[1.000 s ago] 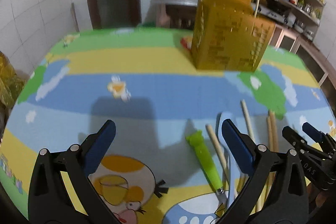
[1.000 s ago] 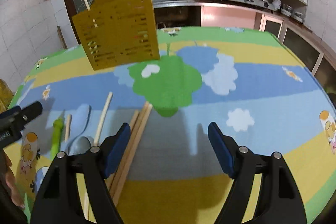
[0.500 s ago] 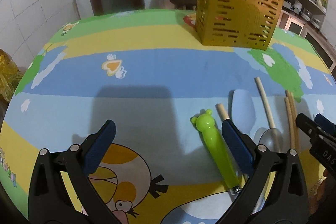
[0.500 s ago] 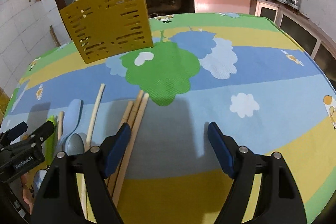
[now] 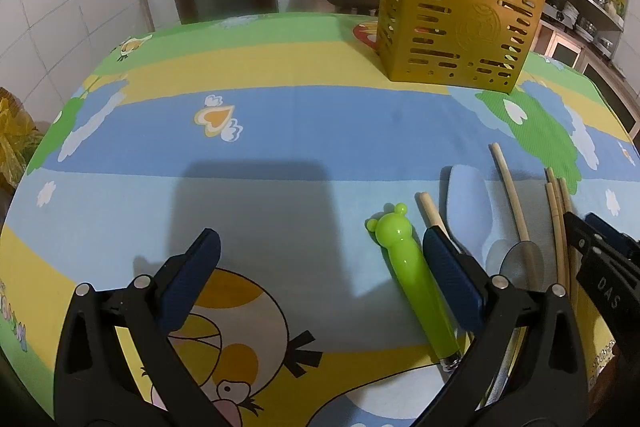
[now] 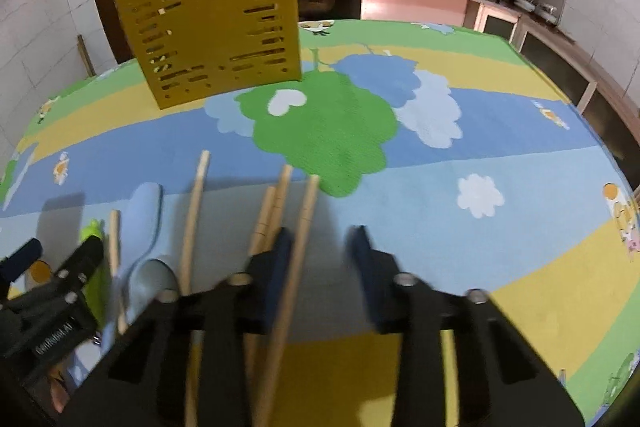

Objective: Organize utensils
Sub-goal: 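Lower the right tool and grasp another wooden chopstick, then grasp the green frog-handled utensil with the left tool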

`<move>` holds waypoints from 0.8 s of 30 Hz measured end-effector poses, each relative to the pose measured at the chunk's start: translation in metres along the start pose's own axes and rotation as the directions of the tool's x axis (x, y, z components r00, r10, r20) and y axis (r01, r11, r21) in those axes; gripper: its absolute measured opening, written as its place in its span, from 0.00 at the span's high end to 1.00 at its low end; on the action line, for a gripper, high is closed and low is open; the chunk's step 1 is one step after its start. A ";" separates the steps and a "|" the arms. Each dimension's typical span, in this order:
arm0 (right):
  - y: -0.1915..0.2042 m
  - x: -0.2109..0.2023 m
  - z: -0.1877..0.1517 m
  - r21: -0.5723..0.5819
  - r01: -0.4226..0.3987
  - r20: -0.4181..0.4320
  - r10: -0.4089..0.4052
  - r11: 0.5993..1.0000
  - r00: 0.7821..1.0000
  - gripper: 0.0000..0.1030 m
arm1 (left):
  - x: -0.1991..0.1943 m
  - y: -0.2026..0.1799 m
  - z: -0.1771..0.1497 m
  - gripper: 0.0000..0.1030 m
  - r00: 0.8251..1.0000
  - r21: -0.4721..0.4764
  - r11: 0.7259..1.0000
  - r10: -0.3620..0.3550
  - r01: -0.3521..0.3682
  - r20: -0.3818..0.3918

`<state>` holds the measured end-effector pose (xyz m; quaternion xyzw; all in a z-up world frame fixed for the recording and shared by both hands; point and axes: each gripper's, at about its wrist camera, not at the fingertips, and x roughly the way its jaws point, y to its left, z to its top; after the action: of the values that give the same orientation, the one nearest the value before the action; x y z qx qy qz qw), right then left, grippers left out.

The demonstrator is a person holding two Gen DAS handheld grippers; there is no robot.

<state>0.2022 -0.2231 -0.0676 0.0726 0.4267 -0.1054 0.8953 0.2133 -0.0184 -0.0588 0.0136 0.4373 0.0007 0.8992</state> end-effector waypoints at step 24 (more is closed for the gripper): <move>-0.040 0.002 0.002 -0.042 -0.191 0.005 0.191 0.981 0.982 0.94 | -0.001 -0.008 -0.007 0.07 0.997 -0.002 1.000 -0.029 0.029 -0.073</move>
<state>0.1950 -0.2624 -0.0700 0.0942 0.4160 -0.0107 0.9044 0.2073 -0.0266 -0.0628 0.0068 0.4702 -0.0116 0.8825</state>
